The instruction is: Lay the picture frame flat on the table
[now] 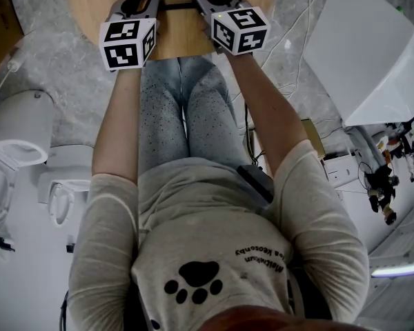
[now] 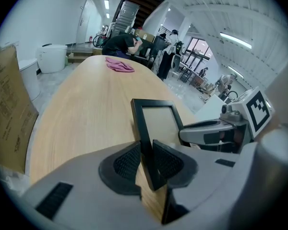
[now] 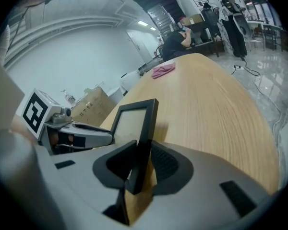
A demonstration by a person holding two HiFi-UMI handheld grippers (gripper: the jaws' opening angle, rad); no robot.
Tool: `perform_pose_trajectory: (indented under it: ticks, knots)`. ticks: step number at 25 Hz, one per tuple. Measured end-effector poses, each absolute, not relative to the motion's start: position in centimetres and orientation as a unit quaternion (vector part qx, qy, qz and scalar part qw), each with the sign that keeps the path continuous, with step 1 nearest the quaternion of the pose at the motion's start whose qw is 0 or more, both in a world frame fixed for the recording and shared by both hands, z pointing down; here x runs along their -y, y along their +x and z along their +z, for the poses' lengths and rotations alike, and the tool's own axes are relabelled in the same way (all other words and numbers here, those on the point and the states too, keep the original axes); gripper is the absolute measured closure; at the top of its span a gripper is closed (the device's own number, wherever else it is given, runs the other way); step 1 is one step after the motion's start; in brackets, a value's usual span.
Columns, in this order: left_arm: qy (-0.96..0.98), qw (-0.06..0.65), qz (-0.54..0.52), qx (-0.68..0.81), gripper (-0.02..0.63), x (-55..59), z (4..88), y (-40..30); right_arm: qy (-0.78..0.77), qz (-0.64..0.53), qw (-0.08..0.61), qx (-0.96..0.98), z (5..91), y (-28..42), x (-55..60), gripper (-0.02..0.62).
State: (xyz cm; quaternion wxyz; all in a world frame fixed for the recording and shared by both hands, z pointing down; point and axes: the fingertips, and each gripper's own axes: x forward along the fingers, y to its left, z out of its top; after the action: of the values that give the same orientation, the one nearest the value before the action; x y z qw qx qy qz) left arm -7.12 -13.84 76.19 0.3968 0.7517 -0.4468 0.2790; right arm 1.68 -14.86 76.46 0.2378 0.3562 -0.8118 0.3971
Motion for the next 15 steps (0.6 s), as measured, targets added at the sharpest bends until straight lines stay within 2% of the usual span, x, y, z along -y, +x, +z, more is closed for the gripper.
perform_pose_trajectory:
  ticks: [15]
  knots:
    - [0.736,0.424,0.289,0.441,0.515,14.2,77.7,-7.2,0.373,0.416,0.266,0.786,77.8,1.7,15.3,0.494]
